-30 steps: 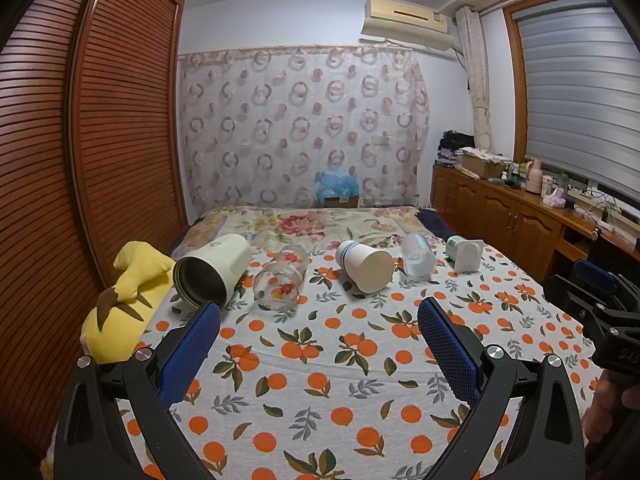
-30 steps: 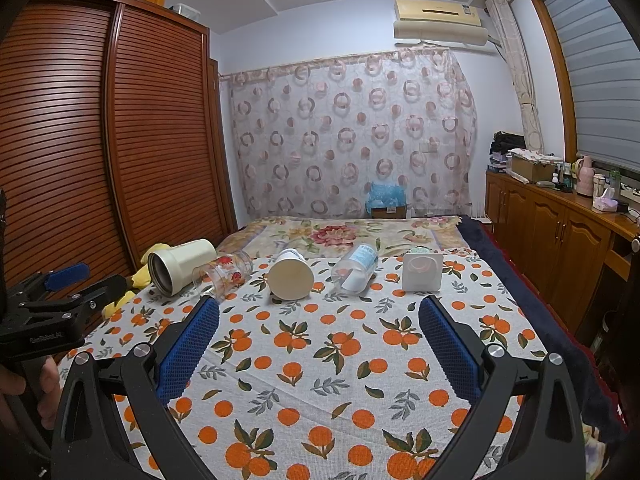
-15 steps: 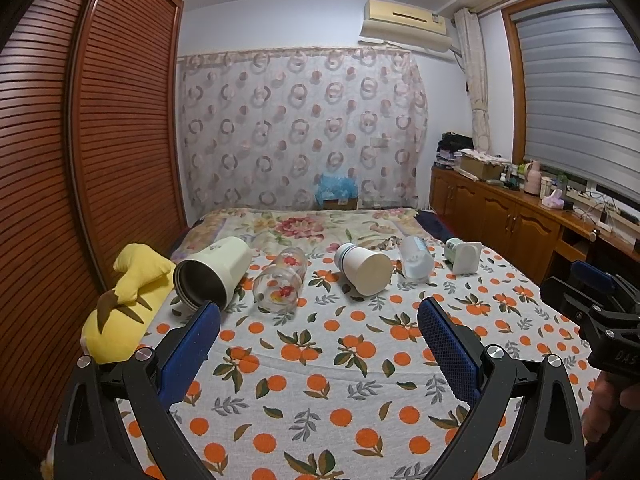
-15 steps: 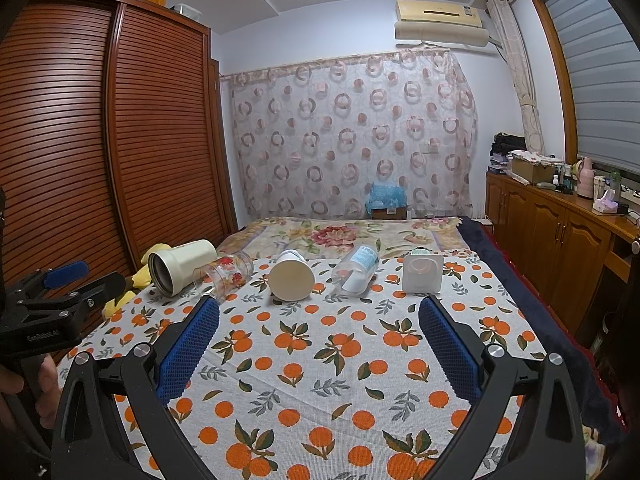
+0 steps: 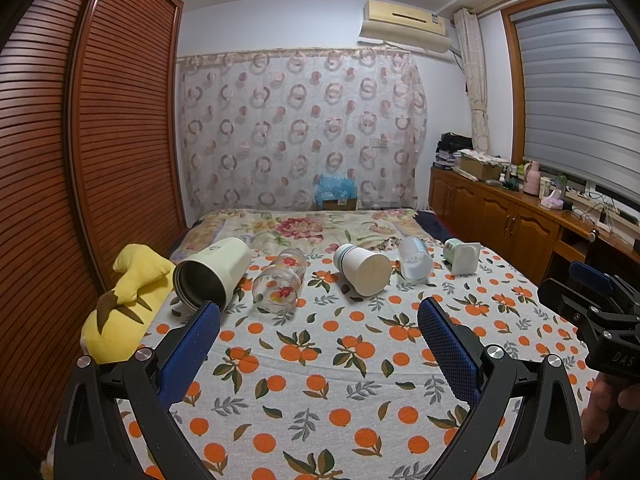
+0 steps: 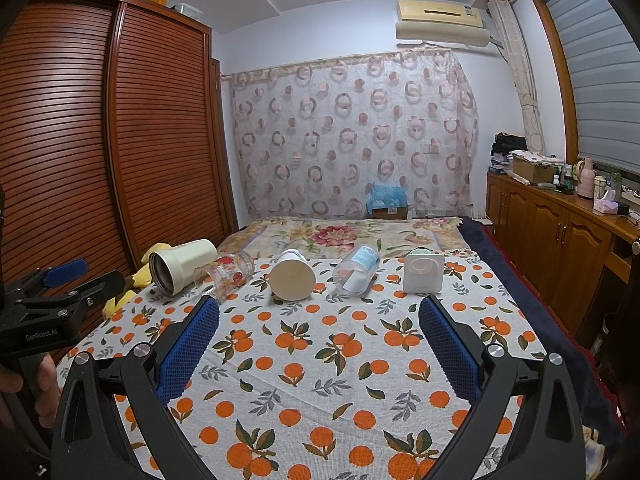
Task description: Flip cup upside down
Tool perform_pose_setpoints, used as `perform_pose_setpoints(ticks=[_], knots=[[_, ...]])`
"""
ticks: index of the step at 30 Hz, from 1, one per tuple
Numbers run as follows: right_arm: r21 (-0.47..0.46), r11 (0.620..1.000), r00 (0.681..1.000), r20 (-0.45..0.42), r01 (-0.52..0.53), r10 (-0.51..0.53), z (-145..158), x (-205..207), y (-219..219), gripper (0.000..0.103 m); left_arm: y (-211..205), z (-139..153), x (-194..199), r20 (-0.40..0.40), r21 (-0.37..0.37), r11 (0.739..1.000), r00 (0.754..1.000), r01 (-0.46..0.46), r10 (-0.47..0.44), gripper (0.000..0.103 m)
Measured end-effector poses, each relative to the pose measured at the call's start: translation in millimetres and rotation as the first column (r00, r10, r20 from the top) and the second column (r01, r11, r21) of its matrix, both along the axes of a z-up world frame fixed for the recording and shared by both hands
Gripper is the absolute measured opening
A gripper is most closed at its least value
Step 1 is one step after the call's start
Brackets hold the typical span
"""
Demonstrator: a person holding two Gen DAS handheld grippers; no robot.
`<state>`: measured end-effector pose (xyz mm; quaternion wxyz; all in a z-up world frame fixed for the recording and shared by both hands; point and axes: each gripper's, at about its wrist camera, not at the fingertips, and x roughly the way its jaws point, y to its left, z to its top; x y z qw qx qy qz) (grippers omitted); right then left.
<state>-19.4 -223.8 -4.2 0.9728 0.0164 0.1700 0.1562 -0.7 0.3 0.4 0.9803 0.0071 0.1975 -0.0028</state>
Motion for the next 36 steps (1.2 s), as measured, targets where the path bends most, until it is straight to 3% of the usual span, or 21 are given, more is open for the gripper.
perform_pose_setpoints(ticks=[23, 36], knots=[[-0.003, 1.0, 1.0, -0.007, -0.004, 0.004, 4, -1, 2, 0.101, 0, -1, 1, -0.005, -0.002, 1.0, 1.0, 0.0, 0.0, 0.095], [-0.033, 0.994, 0.994, -0.046, -0.1, 0.099, -8, 28, 29, 0.098, 25, -19, 34, -0.096, 0.006, 1.0, 0.995, 0.029, -0.029, 0.095]])
